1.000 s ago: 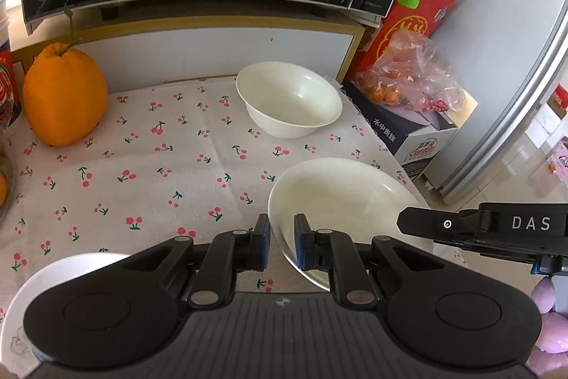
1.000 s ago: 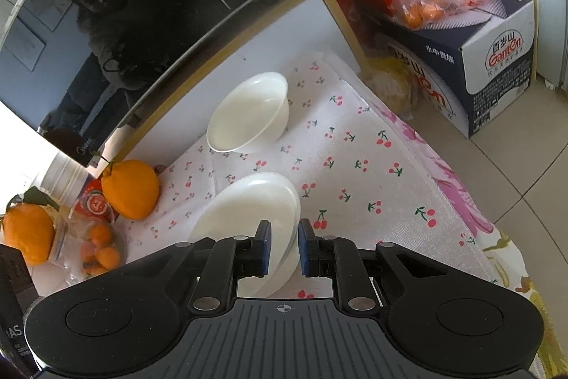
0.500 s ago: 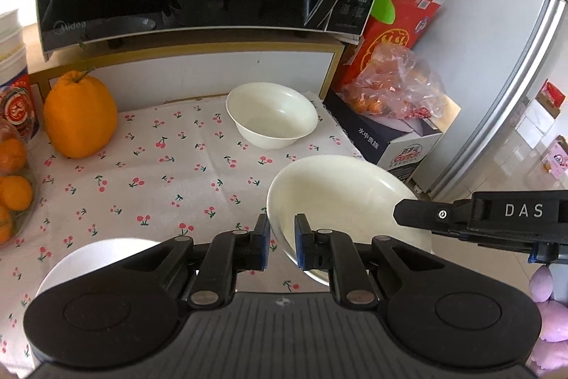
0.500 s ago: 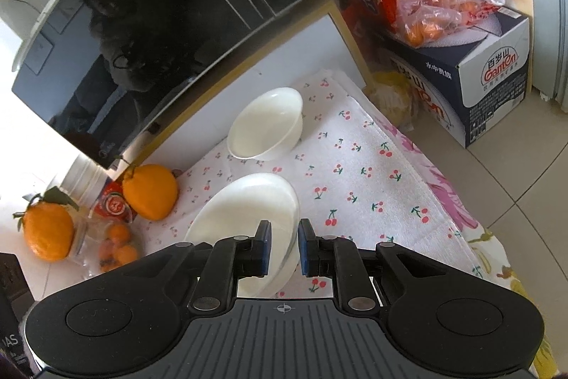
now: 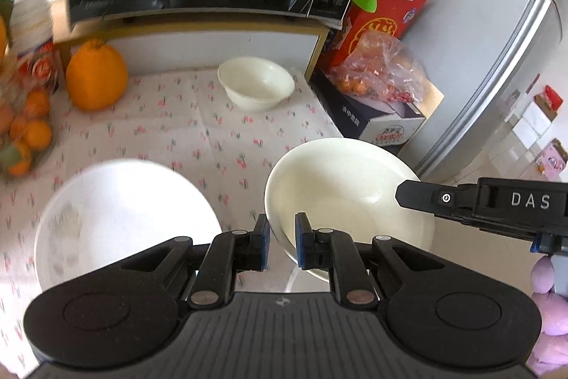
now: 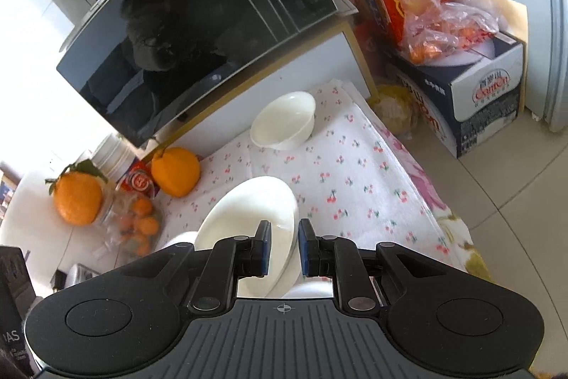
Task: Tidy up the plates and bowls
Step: 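Lift the gripped white bowl with both tools and carry it beside the plate stack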
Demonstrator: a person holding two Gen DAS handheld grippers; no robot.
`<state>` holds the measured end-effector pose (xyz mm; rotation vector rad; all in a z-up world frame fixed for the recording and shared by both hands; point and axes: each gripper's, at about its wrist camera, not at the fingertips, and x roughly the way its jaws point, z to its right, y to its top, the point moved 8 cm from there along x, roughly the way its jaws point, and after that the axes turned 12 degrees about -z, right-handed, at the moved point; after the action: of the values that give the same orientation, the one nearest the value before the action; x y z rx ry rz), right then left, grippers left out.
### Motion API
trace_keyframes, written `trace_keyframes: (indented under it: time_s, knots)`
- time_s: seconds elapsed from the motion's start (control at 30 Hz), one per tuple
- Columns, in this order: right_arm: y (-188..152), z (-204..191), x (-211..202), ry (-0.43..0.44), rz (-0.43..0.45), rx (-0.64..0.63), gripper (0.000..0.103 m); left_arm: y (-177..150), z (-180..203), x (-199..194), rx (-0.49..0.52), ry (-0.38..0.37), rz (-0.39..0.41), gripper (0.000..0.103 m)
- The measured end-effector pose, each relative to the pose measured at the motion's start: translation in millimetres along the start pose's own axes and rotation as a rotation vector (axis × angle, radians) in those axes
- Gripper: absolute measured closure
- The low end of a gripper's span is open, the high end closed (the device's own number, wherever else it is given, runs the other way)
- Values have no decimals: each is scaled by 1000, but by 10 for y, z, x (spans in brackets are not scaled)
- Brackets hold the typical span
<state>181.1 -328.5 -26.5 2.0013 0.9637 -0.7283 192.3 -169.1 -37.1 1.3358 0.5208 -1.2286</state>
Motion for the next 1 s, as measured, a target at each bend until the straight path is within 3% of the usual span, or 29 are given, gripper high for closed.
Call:
trace_keyframes:
  time_s: [0.17,0.33,1.0]
  knots:
    - [-214,7,-96,-29,5,-50,87,-205,77,-20,-12,15,-21,90]
    - [-409,134,-94,-43,-15,-21,87,-404,132,-3,-21,19,-34,90]
    - [-727,262,50,-144,-6,-60,87,-633,236,108,47,148,1,89]
